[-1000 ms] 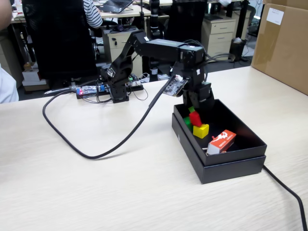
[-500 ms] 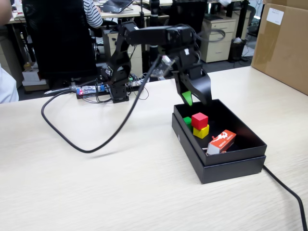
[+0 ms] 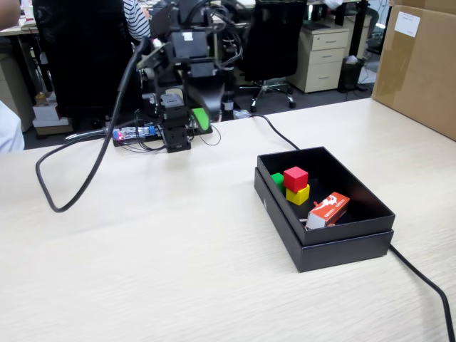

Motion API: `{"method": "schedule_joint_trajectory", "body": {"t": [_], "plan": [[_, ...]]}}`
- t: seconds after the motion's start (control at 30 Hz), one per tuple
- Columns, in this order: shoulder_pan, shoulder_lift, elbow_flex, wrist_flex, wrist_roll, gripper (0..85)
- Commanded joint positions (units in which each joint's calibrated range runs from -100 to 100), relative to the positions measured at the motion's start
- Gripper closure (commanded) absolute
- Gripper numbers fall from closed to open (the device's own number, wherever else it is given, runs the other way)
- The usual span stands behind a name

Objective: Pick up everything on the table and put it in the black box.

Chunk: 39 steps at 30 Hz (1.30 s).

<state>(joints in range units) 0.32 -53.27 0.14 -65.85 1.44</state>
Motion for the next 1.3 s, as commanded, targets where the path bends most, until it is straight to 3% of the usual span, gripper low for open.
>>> {"method": "schedule_joint_trajectory", "body": {"t": [0.0, 0.2, 0.43, 0.6, 1.1, 1.27], "plan": [[-1.0, -8.5, -4.0, 5.6, -1.3, 37.4], [-1.5, -20.6, -22.9, 12.9, -1.2, 35.8], [-1.3, -35.4, -47.0, 30.0, -1.2, 35.4], [-1.3, -41.5, -57.9, 33.2, -1.3, 33.8], [-1.6, -45.8, -85.9, 51.6, -3.6, 33.5], [-1.6, -45.9, -93.8, 58.7, -4.3, 38.3]]}}
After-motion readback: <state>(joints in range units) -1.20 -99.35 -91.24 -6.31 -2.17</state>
